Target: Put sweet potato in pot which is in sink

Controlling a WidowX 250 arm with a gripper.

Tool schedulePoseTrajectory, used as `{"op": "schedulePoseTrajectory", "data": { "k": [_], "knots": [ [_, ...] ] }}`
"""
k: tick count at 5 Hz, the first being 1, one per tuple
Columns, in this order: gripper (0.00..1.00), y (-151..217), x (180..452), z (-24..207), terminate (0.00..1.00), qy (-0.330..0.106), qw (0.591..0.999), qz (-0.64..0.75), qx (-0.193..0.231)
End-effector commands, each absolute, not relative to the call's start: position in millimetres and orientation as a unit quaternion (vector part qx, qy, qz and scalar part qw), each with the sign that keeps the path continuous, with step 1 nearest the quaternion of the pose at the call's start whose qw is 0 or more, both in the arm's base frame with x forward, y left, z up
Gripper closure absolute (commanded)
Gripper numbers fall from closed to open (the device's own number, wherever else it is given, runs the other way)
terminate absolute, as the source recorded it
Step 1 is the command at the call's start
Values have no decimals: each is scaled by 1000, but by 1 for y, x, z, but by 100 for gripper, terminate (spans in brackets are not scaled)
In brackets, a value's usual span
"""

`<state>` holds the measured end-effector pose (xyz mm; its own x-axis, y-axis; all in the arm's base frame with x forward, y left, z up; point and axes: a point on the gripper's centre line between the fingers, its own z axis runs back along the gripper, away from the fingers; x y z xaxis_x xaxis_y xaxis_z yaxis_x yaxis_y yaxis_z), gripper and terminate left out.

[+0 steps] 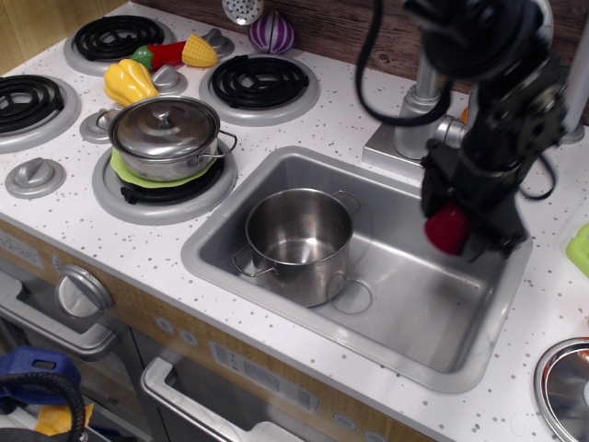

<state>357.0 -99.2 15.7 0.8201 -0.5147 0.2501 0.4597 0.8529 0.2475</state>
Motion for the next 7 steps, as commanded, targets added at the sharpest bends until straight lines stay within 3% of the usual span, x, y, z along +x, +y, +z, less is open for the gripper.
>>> {"op": "schedulePoseTrajectory", "data": {
  "k": [1, 3, 4, 6, 7],
  "knots": [
    [100, -55, 357, 42, 0, -206, 933, -281, 88],
    [100, 0, 338, 71, 0, -166, 921, -334, 112],
    [0, 12, 331, 70, 0, -182, 915, -339, 123],
    [0, 12, 331, 70, 0, -182, 915, -339, 123],
    [0, 12, 331, 70, 100, -182, 915, -339, 123]
  ]
}}
